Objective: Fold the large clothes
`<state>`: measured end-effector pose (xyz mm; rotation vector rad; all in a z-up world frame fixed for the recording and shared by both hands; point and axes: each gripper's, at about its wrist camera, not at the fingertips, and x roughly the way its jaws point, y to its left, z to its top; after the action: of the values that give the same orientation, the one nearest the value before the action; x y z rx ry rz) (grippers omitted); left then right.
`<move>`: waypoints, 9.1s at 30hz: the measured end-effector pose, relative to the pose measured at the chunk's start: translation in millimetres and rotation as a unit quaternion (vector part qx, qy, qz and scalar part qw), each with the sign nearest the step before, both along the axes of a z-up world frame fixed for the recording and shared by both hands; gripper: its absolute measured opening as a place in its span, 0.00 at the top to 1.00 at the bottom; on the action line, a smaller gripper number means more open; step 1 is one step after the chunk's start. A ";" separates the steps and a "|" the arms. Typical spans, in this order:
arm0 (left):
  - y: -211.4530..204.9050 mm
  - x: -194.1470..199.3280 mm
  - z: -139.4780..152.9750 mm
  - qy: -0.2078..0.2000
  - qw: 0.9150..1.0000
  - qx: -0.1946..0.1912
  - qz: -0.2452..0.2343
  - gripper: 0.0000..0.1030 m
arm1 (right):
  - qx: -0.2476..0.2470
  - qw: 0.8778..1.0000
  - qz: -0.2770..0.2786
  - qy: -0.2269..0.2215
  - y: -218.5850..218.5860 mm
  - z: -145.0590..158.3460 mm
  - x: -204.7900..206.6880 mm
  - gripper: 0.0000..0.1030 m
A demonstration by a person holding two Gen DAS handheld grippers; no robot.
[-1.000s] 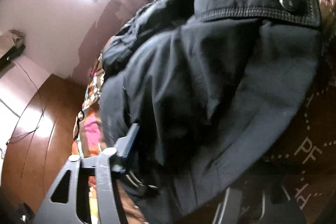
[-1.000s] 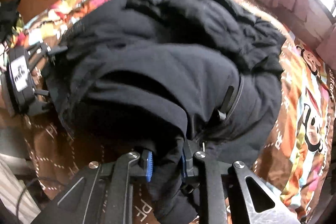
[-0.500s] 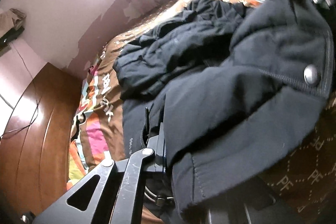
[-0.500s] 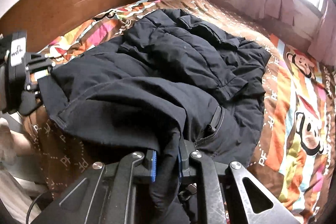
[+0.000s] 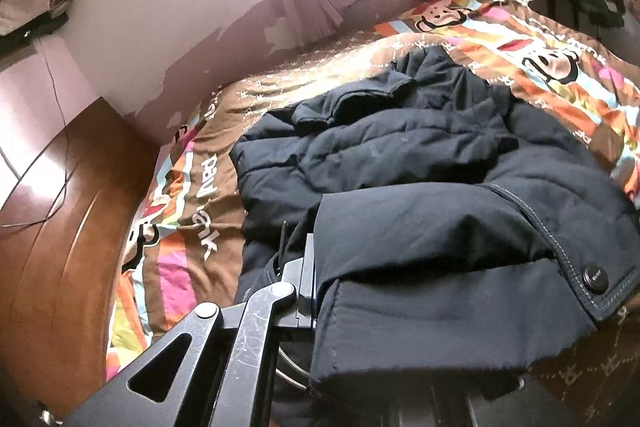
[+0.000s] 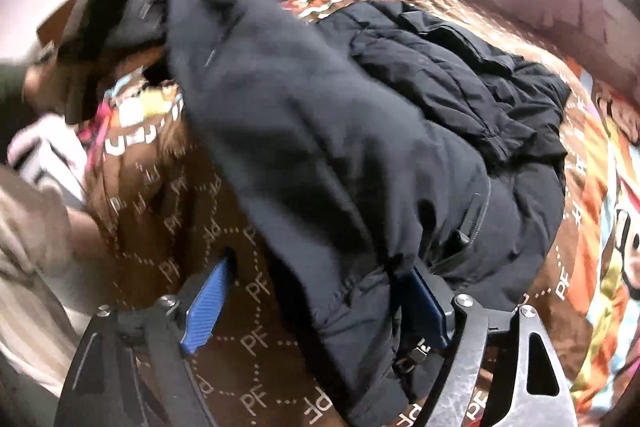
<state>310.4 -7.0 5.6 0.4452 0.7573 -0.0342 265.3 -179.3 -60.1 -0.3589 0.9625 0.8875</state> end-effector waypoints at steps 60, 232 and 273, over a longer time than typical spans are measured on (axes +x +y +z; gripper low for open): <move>-5.3 -85.2 81.3 -0.024 0.998 -0.024 -0.055 0.97 | -0.074 0.961 -0.108 -0.245 -35.2 141.3 -16.0 0.95; 116.4 202.5 -61.5 -0.001 0.930 -0.343 0.131 0.18 | 0.117 0.967 -0.224 -0.010 25.8 -48.7 308.4 0.00; 239.6 158.3 -96.4 0.209 0.815 -0.533 0.089 0.17 | 0.243 0.896 -0.315 0.198 -150.0 -77.4 295.9 0.00</move>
<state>468.8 232.6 -90.8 -0.7427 1.0771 -0.3743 561.3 -329.2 -137.6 0.5669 1.0928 0.5697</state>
